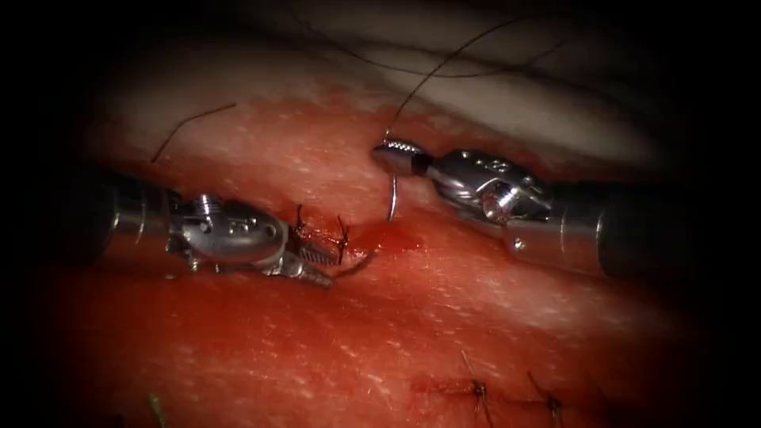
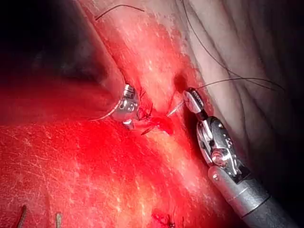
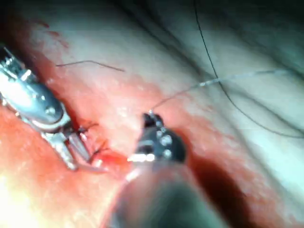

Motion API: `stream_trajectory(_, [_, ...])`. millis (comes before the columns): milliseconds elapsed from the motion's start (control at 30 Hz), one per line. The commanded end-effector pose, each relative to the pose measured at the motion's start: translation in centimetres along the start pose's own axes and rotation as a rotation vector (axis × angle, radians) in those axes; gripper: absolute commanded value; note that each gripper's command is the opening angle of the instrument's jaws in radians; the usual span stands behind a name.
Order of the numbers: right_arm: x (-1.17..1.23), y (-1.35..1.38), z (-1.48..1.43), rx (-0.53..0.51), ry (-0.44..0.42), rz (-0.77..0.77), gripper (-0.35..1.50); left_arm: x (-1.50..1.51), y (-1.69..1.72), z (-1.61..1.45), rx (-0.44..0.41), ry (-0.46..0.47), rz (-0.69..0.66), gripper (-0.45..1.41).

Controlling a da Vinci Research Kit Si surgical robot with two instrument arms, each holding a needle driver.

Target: Wound Closure

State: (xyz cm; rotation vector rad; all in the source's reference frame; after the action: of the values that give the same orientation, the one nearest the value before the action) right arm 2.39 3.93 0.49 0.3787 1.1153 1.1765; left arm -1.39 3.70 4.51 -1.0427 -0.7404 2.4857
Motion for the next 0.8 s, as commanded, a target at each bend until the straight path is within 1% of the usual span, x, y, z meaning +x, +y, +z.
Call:
stream_trajectory(33, [0.01, 0.06, 0.12, 0.044, 0.044, 0.009, -0.35, -0.03, 0.02, 0.09, -0.006, 0.000, 0.000, 0.31])
stream_trajectory(67, [-0.03, 0.14, 0.15, 0.103, 0.094, 0.064, -0.35, -0.03, 0.02, 0.09, -0.007, 0.000, 0.000, 0.31])
stream_trajectory(100, [-0.11, 0.20, 0.18, 0.141, 0.108, 0.104, -0.35, -0.03, 0.02, 0.09, -0.007, 0.000, 0.000, 0.31])
stream_trajectory(167, [-0.24, 0.26, 0.22, 0.183, 0.098, 0.186, -0.35, -0.03, 0.02, 0.09, -0.007, 0.000, 0.000, 0.31])
stream_trajectory(200, [-0.24, 0.26, 0.22, 0.183, 0.098, 0.186, -0.35, -0.03, 0.02, 0.09, -0.007, 0.000, 0.000, 0.31])
stream_trajectory(267, [-0.29, 0.26, 0.22, 0.208, 0.094, 0.233, -0.35, -0.03, 0.02, 0.09, -0.007, 0.000, 0.000, 0.31])
stream_trajectory(367, [-0.35, 0.17, 0.15, 0.246, 0.066, 0.337, -0.35, -0.03, 0.02, 0.08, -0.008, 0.000, 0.001, 0.31])
stream_trajectory(433, [-0.37, 0.09, 0.06, 0.253, 0.050, 0.369, -0.35, -0.03, 0.02, 0.08, -0.009, 0.000, 0.001, 0.31])
stream_trajectory(467, [-0.37, 0.09, 0.06, 0.253, 0.050, 0.369, -0.35, -0.03, 0.02, 0.08, -0.009, 0.000, 0.001, 0.31])
stream_trajectory(500, [-0.43, 0.01, -0.03, 0.259, 0.033, 0.381, -0.35, -0.03, 0.02, 0.07, -0.010, 0.000, 0.001, 0.31])
stream_trajectory(600, [-0.48, -0.05, -0.09, 0.275, 0.035, 0.386, -0.35, -0.02, 0.02, 0.06, -0.010, 0.001, 0.000, 0.31])
stream_trajectory(733, [-0.45, -0.08, -0.10, 0.316, 0.090, 0.413, -0.35, 0.00, 0.04, 0.05, -0.011, 0.001, -0.002, 0.31])
stream_trajectory(767, [-0.42, -0.08, -0.09, 0.317, 0.107, 0.416, 0.10, 0.02, 0.05, 0.05, -0.012, 0.002, -0.003, 0.31])
stream_trajectory(800, [-0.35, -0.04, -0.10, 0.311, 0.127, 0.423, 0.99, 0.05, 0.08, 0.04, -0.034, 0.002, 0.055, 0.30])
